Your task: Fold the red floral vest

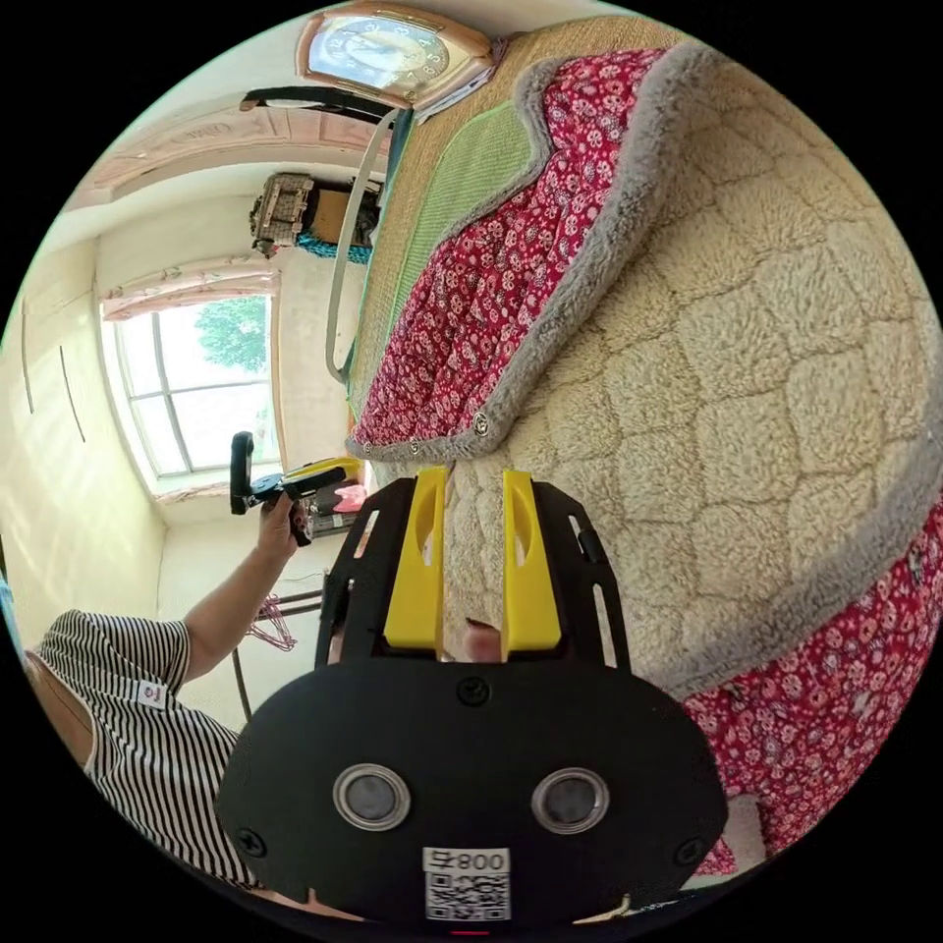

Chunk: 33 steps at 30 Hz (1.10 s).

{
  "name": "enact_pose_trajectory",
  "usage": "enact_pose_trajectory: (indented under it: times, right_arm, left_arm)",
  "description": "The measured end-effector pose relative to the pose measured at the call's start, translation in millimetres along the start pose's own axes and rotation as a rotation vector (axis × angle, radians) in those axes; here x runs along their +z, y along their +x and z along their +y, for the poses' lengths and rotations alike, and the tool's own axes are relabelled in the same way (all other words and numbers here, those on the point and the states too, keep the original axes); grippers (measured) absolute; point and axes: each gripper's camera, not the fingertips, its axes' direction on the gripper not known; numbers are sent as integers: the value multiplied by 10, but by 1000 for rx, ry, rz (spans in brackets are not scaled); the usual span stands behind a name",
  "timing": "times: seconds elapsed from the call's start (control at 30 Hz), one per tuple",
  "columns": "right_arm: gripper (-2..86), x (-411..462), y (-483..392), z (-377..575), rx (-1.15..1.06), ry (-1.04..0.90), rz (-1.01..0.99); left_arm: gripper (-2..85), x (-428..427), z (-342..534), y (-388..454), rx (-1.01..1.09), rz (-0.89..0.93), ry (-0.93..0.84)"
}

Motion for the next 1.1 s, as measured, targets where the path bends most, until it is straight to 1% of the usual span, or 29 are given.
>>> enact_pose_trajectory:
  times: [0.07, 0.17, 0.3, 0.53, 0.63, 0.83, 0.9, 0.97, 1.1]
  right_arm:
    - [90, 56, 24, -58, 28, -1, 11]
    - [85, 81, 49, -122, 56, 19, -35]
    - [76, 165, 33, -226, 83, 17, -52]
    - [37, 193, -16, -313, 105, 29, -89]
    - [28, 45, -105, -314, 69, 50, -103]
    - [18, -427, -416, -377, -50, 115, -112]
    - [17, -615, -537, -415, -99, 127, -109]
    - [15, -822, -662, -465, -148, 123, -76]
    - [13, -1362, -1006, -538, -280, 86, 74]
  left_arm:
    - [81, 159, 19, -137, 0, -6, -25]
    - [80, 378, 15, -270, -15, -16, -69]
    - [67, 619, 33, -430, -56, 34, -85]
    - [12, 704, 162, -648, -66, 71, -70]
    - [6, 621, 291, -687, -52, 77, -33]
    - [2, 342, 611, -728, -33, 190, 74]
    - [1, 244, 700, -685, -5, 244, 106]
    - [0, 124, 803, -537, 76, 307, 116]
    - [0, 8, 906, -135, 269, 424, 83]
